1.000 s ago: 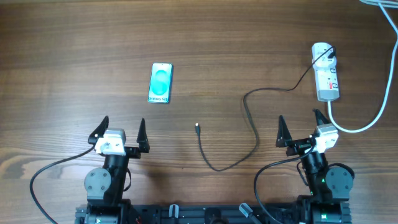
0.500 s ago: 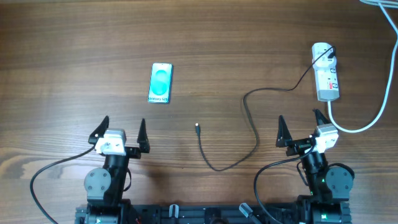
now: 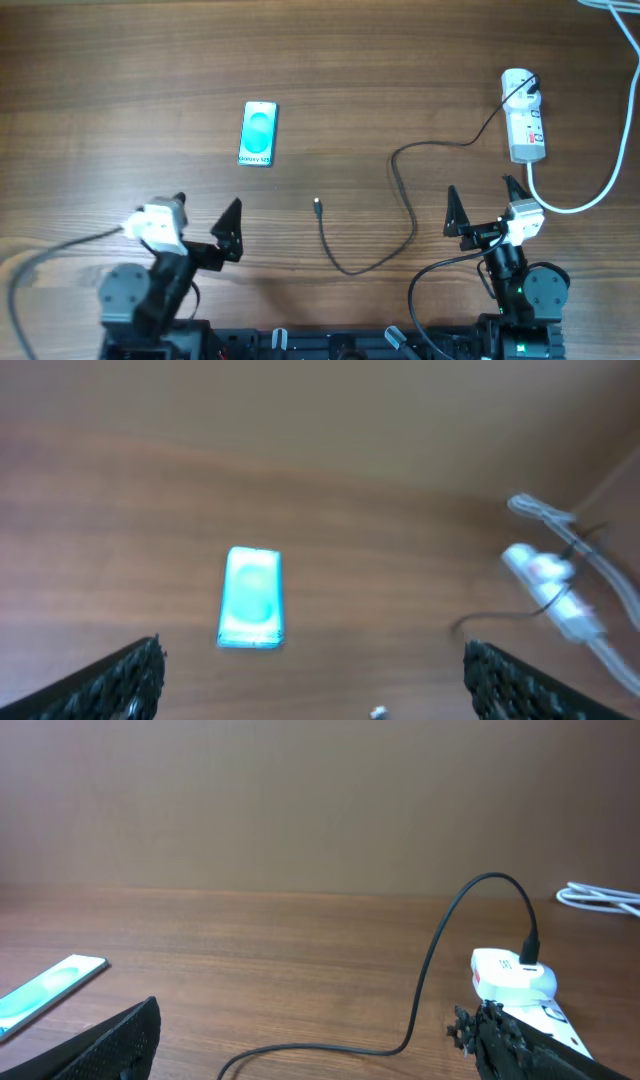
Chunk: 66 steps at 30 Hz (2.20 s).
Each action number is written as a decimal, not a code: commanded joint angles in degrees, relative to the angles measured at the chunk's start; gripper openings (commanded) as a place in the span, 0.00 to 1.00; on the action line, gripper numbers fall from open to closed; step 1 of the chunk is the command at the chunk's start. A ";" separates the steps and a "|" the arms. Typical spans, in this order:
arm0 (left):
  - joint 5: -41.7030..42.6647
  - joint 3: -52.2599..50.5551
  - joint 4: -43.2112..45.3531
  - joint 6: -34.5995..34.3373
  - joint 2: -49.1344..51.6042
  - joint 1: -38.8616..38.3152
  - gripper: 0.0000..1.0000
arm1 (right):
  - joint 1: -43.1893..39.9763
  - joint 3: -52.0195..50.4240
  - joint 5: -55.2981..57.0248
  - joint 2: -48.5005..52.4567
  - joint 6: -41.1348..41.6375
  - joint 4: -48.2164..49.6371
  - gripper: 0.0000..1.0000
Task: Plug charger to phone and switch on socket
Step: 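Move the left gripper over the Galaxy S25 phone and lower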
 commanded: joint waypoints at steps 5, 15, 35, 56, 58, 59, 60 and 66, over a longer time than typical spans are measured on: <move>8.31 49.55 -34.12 -0.96 38.21 0.44 1.00 | 0.24 -0.11 -0.50 -0.72 -0.63 0.17 1.00; 9.68 69.55 -48.09 -1.01 63.67 0.44 1.00 | 0.22 -0.11 -0.50 -0.72 -0.63 0.17 0.99; 11.15 68.54 -48.35 -6.84 70.34 0.33 0.04 | 0.24 -0.11 -0.50 -0.72 -0.63 0.17 1.00; -15.43 73.24 -47.50 -11.19 91.76 -7.43 1.00 | 0.24 -0.11 -0.50 -0.72 -0.61 0.17 1.00; -17.49 73.24 -45.81 -11.19 94.55 -7.63 1.00 | 0.24 -0.11 -0.52 -0.72 -0.61 0.17 1.00; -17.73 73.24 -45.11 -10.93 95.80 -7.74 1.00 | 0.24 -0.11 -0.50 -0.72 -0.61 0.17 1.00; -17.73 73.24 -44.50 -10.82 96.98 -7.72 1.00 | 0.22 -0.11 -0.50 -0.72 -0.61 0.17 1.00; -15.47 73.00 -39.30 -10.84 98.77 -8.00 1.00 | 0.24 -0.11 -0.50 -0.72 -0.63 0.17 1.00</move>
